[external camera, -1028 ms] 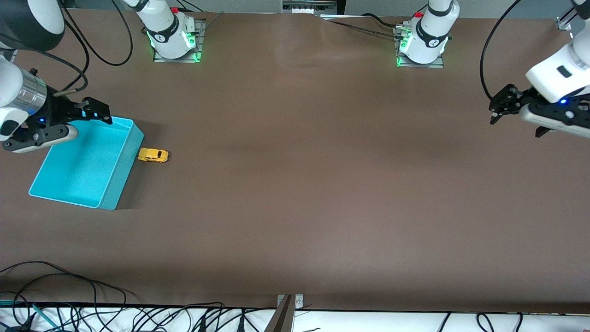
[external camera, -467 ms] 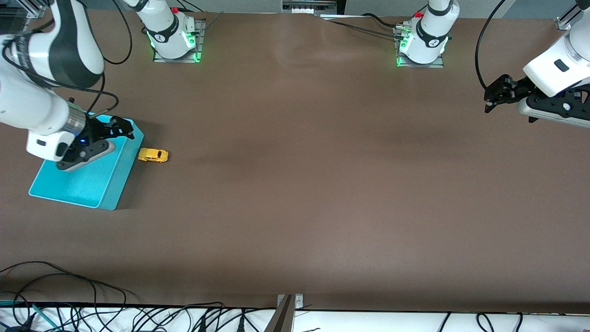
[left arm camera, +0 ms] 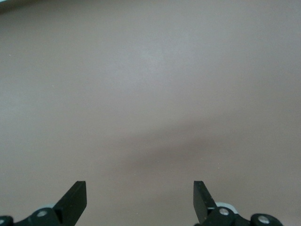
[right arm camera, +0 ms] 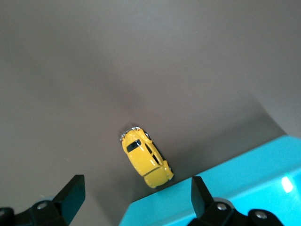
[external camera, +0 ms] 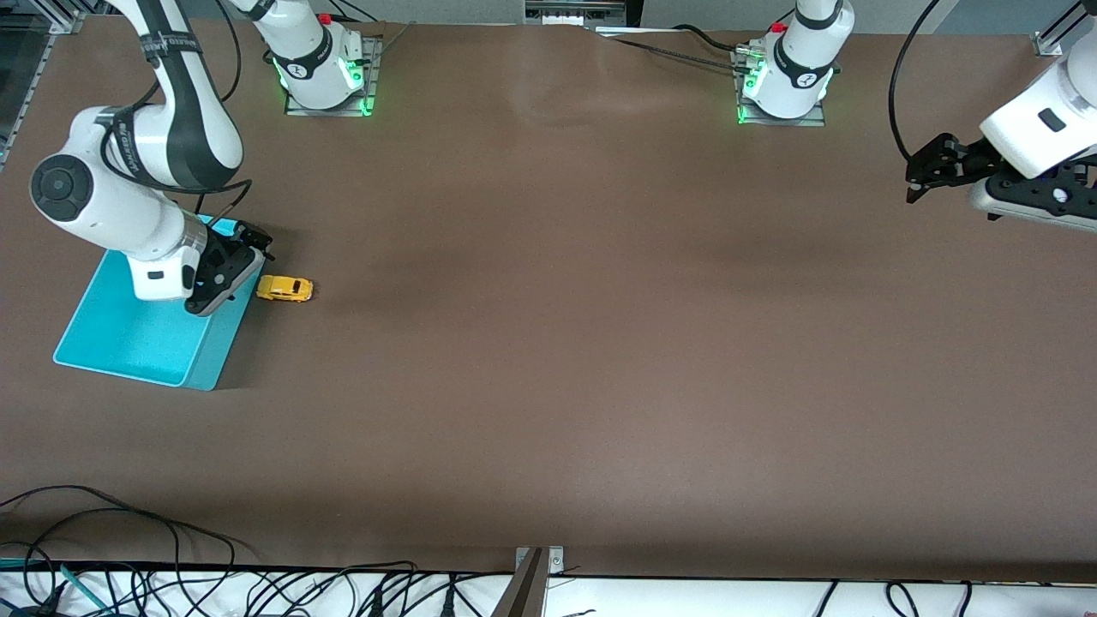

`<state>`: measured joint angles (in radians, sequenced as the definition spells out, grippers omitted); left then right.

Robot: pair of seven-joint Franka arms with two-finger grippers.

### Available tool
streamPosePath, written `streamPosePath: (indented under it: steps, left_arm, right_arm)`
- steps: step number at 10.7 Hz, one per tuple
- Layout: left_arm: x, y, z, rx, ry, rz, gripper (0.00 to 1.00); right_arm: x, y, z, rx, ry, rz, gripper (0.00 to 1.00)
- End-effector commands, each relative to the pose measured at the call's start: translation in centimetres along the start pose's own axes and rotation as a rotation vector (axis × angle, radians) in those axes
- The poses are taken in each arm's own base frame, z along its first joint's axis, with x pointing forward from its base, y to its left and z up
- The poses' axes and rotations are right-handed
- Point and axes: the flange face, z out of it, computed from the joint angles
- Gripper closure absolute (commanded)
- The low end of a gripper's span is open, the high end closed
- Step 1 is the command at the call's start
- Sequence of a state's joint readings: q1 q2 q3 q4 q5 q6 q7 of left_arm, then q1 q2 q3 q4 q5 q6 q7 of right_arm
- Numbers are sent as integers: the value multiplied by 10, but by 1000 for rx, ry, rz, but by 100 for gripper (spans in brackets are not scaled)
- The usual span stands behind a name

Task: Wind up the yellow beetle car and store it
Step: 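Lower the right gripper onto the yellow car and grasp it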

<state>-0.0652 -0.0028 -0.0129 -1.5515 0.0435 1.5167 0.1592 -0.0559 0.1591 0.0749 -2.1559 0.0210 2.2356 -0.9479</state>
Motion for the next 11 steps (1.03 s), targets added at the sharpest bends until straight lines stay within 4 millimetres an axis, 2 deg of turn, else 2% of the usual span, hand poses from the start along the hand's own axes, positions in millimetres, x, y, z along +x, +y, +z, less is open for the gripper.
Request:
streamPosePath:
  steps: [1, 3, 5, 9, 11]
  left_arm:
    - [-8, -25, -17, -111, 34, -68, 0]
    - [-18, -40, -20, -148, 10, -95, 0]
    - [-19, -39, -31, -143, 28, -104, 0]
    - [-21, -46, -31, -135, 23, -107, 0]
    - [-21, -44, -31, -135, 23, -102, 0]
  right_arm:
    - [2, -4, 27, 12, 5, -150, 0]
    - [-3, -18, 53, -38, 30, -246, 0]
    - [-10, -30, 72, -82, 46, -317, 0]
    - [-45, -22, 97, -72, 39, -429, 0]
    - [-51, -23, 109, -79, 43, -435, 0]
